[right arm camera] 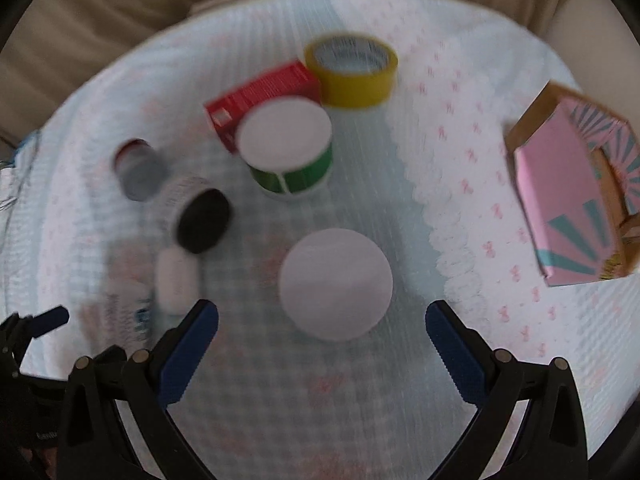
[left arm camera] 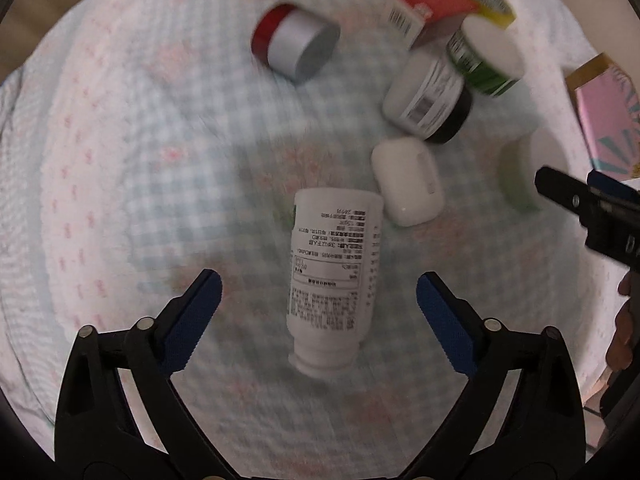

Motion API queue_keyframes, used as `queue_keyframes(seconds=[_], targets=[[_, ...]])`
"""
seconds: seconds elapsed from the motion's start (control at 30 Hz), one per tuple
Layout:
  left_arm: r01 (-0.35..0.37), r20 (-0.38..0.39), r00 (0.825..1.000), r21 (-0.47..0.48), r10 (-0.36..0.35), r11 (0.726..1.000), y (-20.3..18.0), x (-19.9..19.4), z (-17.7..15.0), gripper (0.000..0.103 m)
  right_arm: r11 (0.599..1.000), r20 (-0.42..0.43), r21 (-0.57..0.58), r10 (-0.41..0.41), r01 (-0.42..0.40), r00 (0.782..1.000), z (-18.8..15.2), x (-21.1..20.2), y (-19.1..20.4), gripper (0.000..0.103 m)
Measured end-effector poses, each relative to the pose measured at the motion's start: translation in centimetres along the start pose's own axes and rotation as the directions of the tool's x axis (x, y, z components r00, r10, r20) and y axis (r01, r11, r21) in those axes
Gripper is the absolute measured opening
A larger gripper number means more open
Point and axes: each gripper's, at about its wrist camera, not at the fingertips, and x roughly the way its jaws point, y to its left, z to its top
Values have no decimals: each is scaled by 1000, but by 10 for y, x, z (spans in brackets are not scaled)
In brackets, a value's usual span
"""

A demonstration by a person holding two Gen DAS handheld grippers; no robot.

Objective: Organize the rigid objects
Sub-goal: 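Grasp the white pill bottle with the left tool while the right tool grasps the white-lidded jar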

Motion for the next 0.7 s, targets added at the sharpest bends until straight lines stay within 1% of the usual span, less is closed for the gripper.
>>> queue_keyframes(seconds=[0.17, 0.2, 0.23, 0.27, 0.3, 0.33, 0.37, 0.4, 0.47, 0.53, 0.63, 0.67, 0.7], targets=[[-2, -49, 999, -2, 2, 1000, 0, 27, 4, 81, 1000, -72, 25, -13, 15, 997, 14, 32, -8, 102], [-7, -51, 999, -2, 7, 1000, -1, 30, 5, 76, 1000, -82, 25, -16, 18, 997, 16, 36, -9, 101], [-19, -52, 998, -1, 19, 1000, -1, 33, 5, 67, 999, -91, 23, -20, 23, 996, 18, 40, -10, 99], [-27, -60, 998, 2, 27, 1000, -2, 37, 5, 64, 999, -102, 20, -26, 28, 994, 20, 43, -10, 94], [-7, -67, 998, -2, 7, 1000, -2, 39, 5, 56, 999, -115, 16, -29, 31, 993, 21, 47, -11, 83], [14, -69, 998, -9, -15, 1000, -3, 40, 4, 47, 999, -127, 14, -29, 31, 992, 22, 50, -12, 76], [15, -68, 998, -6, -15, 1000, -6, 41, 4, 47, 1000, -139, 14, -21, 23, 990, 23, 53, -13, 67], [3, -66, 998, 6, -2, 1000, -7, 42, 3, 47, 1000, -143, 21, 5, -2, 990, 23, 56, -13, 67], [-9, -61, 998, 17, 10, 1000, -11, 45, 1, 47, 1000, -145, 18, -1, 4, 989, 23, 58, -13, 67], [-2, -58, 998, 11, 2, 1000, -10, 46, 1, 47, 1000, -145, 10, -8, 10, 989, 21, 58, -12, 67], [6, -46, 999, -1, -6, 1000, -10, 39, 1, 47, 1000, -144, 12, -4, 6, 990, 20, 57, -11, 67], [4, -39, 999, -4, -4, 1000, -5, 29, 2, 47, 1000, -144, 15, 0, 2, 990, 24, 58, -7, 67], [3, -30, 1000, -7, -4, 1000, 1, 26, 1, 47, 1000, -141, 16, 5, -3, 990, 24, 60, -8, 67]])
